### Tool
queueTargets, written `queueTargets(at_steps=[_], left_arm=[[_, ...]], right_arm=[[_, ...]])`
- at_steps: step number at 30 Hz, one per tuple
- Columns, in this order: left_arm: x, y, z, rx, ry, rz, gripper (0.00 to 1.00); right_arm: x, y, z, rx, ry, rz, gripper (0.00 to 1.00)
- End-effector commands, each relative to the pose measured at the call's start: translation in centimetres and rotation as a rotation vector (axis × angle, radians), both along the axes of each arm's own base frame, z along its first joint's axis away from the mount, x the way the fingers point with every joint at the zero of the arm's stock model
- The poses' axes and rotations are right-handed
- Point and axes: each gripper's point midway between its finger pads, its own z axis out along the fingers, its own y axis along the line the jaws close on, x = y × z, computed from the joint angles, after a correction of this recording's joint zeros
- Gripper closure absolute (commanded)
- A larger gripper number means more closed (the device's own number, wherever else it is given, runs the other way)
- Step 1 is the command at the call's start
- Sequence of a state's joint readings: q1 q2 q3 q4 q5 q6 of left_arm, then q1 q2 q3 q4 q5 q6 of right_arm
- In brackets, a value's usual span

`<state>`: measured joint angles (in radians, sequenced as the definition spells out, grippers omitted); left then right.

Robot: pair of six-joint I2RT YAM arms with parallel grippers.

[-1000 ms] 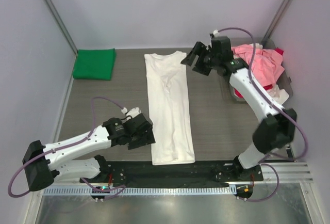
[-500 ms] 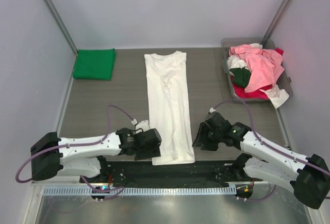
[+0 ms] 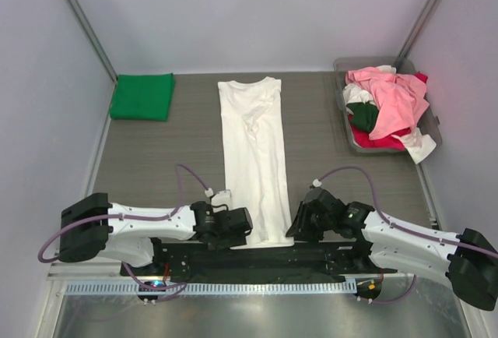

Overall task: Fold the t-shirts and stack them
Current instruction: Fold the tshirt

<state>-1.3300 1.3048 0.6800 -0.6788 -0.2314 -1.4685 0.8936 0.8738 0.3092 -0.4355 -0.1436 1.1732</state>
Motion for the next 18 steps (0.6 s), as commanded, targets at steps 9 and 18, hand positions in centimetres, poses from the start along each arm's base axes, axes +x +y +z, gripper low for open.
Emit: queueTargets(at_steps=[9,18], left_arm=[[1.6,0.0,0.2,-0.038,-0.096,0.093,0.44],[2.4,-0.8,-0.2,-0.059,-0.128,0.115,0.61]], right_arm=[[-0.3,-0.1,-1.0,0.005,-0.002,-0.016,0.99],[-0.3,-0.3,-1.2,-0.003,-0.005,-0.008,0.99]])
